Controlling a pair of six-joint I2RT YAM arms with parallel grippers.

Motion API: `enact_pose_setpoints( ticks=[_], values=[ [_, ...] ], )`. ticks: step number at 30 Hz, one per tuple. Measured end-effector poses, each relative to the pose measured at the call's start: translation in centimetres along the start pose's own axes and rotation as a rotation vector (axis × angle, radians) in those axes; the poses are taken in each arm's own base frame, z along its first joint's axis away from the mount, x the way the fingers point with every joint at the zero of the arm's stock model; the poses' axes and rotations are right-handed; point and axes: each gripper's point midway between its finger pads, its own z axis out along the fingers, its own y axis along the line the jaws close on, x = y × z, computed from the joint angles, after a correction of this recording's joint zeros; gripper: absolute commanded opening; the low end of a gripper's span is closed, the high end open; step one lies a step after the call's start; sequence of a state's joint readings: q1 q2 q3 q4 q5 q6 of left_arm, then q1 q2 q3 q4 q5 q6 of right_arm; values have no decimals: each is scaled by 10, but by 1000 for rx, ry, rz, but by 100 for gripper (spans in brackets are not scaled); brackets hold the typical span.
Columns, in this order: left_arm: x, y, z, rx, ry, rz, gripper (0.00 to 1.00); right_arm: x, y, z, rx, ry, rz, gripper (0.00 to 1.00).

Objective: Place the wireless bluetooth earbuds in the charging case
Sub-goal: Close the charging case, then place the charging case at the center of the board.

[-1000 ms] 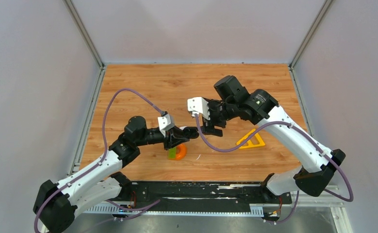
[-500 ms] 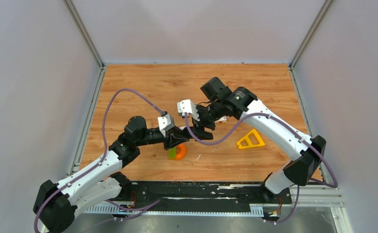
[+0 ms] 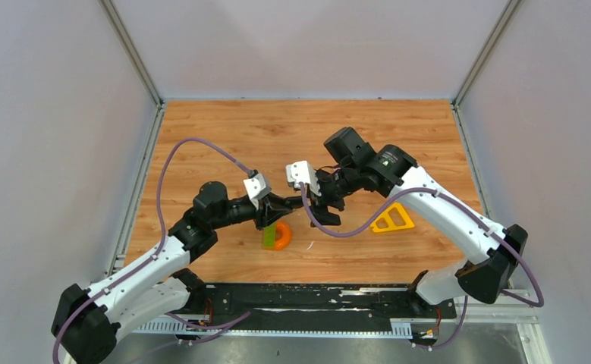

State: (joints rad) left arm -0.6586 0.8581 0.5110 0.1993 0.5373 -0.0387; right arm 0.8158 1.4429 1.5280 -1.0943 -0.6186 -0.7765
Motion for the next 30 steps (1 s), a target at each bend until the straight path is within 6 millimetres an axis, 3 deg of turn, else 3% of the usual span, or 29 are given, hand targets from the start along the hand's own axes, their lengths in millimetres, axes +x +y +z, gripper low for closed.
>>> enact_pose_setpoints(
  ticks=[3,6,7,8,12,14,17,20,23,27,30],
  values=[
    [4,0,2,5,10,-15,0,9,-11,-6,74,28,18,74],
    [16,-1,11,22,48,-89,4,19,-38,-22,183,29,83,75],
    [22,-3,16,27,73,-124,5,25,-50,-32,229,22,122,80],
    [27,-4,19,31,98,-153,7,31,-60,-41,270,14,157,97],
    [45,-19,38,38,191,-296,14,74,-90,-84,472,-21,368,100],
    [52,-24,44,31,213,-362,16,99,-91,-93,555,-22,480,99],
    [66,-27,59,-6,235,-496,17,138,-79,-91,600,11,637,99],
    [90,-26,73,-63,262,-640,20,160,-72,-84,608,44,711,100],
    [123,-26,82,-125,317,-771,29,165,-64,-82,614,41,731,99],
    [159,-34,90,-179,397,-882,44,155,-62,-91,638,-6,708,99],
    [169,-36,91,-219,421,-924,56,153,-64,-93,651,-17,698,100]
  ],
)
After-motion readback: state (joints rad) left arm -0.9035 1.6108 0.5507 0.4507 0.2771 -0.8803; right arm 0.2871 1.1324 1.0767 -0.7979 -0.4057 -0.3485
